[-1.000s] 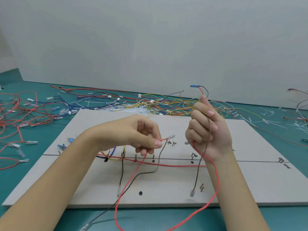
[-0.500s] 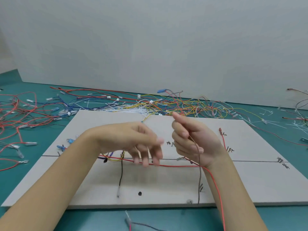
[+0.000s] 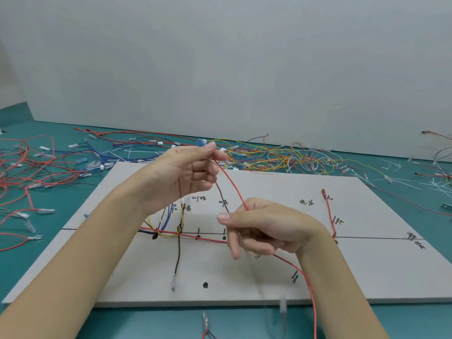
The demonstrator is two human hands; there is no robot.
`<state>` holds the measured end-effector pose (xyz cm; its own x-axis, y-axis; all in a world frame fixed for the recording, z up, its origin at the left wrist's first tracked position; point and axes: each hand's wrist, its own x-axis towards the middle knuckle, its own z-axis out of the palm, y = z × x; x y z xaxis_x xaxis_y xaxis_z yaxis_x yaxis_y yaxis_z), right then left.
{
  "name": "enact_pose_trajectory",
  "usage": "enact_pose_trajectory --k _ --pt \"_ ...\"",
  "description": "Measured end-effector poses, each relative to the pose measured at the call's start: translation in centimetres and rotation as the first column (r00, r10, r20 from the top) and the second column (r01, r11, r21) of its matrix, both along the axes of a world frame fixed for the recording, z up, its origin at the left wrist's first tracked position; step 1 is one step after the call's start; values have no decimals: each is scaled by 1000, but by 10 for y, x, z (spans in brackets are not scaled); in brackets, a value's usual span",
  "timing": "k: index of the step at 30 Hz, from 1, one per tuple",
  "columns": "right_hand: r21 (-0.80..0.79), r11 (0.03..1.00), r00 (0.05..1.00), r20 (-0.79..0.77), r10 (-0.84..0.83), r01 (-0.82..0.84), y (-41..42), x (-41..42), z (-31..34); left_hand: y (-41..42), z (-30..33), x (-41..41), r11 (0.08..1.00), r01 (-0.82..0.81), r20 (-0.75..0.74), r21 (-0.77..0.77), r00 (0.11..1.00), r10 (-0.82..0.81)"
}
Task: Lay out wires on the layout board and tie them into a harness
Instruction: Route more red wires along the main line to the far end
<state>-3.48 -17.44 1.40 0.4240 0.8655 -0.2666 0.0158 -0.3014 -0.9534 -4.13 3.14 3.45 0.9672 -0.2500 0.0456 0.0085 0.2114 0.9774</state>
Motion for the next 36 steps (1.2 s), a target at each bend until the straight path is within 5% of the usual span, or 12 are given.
enact_pose_trajectory --k 4,11,21,29,36 --pt "124 986 993 25 -113 109 -1 4 0 18 2 1 1000 11 -70 -26 997 -13" --pt "158 961 970 50 -239 228 -14 13 1 83 -5 -11 954 168 -167 248 977 -129" --pt "39 981 961 199 -193 189 11 2 -9 147 -40 -16 667 314 -261 676 948 -182" --pt "-15 973 958 181 -223 229 16 0 -11 195 -54 -14 546 405 -392 733 908 -147" --pt "-9 962 962 18 -272 272 19 -1 -14 193 -52 -19 506 367 -395 781 917 -56"
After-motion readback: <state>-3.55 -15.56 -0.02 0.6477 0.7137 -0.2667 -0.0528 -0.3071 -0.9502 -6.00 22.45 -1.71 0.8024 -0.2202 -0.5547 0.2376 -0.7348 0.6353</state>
